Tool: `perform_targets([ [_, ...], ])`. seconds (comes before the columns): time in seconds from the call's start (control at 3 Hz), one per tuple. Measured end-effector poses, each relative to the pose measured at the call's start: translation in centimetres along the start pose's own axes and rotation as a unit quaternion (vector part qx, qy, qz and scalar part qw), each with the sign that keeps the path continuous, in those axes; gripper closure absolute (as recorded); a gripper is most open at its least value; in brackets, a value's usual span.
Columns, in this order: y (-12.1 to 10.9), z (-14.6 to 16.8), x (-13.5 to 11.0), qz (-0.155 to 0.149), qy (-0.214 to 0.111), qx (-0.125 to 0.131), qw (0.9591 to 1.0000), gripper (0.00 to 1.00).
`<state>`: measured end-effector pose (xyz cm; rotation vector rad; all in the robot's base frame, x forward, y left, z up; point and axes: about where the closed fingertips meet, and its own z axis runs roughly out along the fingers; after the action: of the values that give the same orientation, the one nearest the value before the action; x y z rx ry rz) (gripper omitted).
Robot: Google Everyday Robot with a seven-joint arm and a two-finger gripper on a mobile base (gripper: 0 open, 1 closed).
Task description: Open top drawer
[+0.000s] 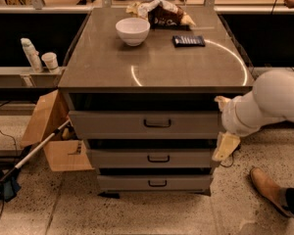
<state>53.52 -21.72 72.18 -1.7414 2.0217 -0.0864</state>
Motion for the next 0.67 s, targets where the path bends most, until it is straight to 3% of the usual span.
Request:
perform_targets([
  [0.33,-0.2,2.4,0.6,-0.011,0.006,0.043,0.999,0.0],
  [0.67,-1.2,5.3,1.2,-0.014,-0.001,0.066,0.9977,0.0],
])
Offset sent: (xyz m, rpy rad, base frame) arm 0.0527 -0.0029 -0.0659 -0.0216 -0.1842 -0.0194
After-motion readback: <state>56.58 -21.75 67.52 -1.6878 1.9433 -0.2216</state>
